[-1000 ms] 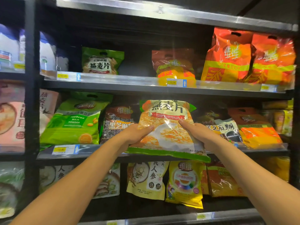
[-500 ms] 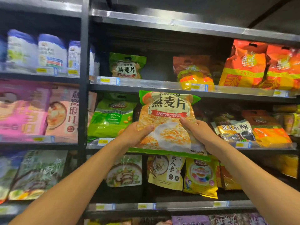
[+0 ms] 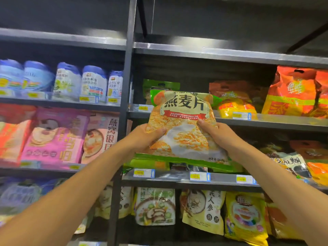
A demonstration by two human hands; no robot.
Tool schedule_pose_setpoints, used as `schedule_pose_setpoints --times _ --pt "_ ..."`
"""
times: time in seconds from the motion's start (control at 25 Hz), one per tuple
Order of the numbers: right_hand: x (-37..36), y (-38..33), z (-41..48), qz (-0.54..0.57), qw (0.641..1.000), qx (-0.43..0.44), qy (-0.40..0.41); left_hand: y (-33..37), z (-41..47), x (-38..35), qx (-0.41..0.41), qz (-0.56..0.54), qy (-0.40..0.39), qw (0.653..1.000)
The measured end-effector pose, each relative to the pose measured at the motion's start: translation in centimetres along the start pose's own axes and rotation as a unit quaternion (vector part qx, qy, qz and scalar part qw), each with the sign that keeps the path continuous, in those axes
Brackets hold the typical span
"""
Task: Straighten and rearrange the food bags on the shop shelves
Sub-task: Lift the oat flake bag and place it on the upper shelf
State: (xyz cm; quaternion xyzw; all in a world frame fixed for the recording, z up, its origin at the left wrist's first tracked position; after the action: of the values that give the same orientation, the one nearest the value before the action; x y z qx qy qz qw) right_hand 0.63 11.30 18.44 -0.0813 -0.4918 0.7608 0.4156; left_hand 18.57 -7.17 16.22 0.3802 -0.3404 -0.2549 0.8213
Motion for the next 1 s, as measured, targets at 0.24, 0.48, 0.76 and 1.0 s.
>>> schedule_pose_setpoints --times 0.24,0.48,0.76,1.0 --pt "-0.2 -5.2 7.1 -0.044 0.999 0.029 0.010 3.5 5.4 5.1 0.001 -0.001 0.015 1.000" --pt "-0.1 -6.9 16.2 -0.074 0.997 0.024 -0.011 4.7 12.2 9.0 0.015 0.045 0.054 0.997" --pt "0.6 -8.2 25.2 -0.074 0.996 0.013 -0.056 5.6 19.7 11.8 0.031 0.082 0.078 0.993" --pt "1.3 -8.1 31.2 -0.095 0.993 0.020 -0.070 4.8 25.1 12.8 0.036 0.086 0.092 0.991"
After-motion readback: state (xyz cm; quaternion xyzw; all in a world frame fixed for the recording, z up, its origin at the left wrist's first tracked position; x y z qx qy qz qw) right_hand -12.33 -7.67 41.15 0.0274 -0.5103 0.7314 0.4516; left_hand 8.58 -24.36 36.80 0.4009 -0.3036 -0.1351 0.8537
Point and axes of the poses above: each hand's wrist, its own z-axis towards the middle knuckle, its own x-axis out of the back of the hand, y = z × x, the point moved 5 cm from there along z, towards the middle knuckle, and after that the axes turned 4 degrees about -y, right-handed, at the moved point
